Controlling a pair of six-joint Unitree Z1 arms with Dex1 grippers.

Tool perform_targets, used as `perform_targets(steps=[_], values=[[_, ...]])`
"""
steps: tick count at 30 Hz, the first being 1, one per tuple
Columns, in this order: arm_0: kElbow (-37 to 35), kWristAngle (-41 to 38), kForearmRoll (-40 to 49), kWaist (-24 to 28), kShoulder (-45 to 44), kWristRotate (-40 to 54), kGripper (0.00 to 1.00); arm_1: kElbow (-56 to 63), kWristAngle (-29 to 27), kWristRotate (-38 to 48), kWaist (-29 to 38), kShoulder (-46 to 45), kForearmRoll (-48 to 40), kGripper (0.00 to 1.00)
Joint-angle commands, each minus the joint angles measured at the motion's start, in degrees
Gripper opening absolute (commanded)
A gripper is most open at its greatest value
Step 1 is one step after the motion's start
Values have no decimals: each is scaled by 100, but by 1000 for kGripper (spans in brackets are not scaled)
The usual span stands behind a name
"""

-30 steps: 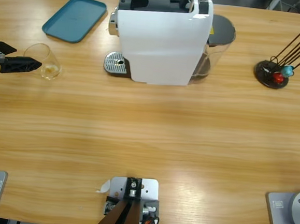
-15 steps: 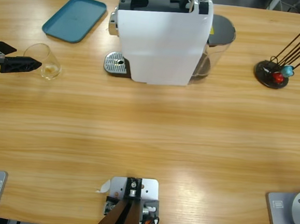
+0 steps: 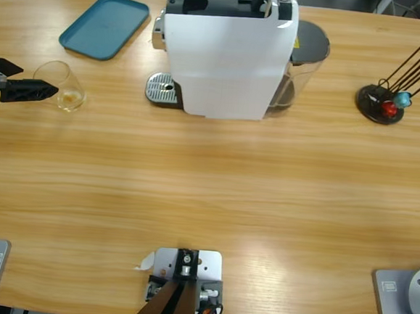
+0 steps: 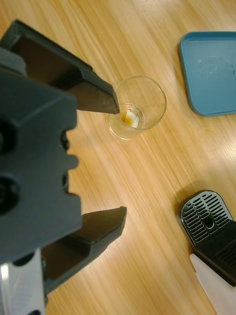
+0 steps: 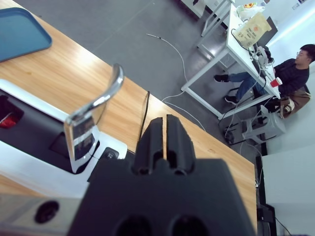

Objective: Pour coffee

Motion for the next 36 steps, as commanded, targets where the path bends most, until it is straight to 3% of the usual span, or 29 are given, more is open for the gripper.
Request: perform_targets(steps=[1,36], values=[[204,-2,-77,-26,99,-42,816,-190,-64,-152,265,457,-211,0],[211,-2,-77,-28,94,-42,816,-746,-135,-354,907,1902,-326,0]])
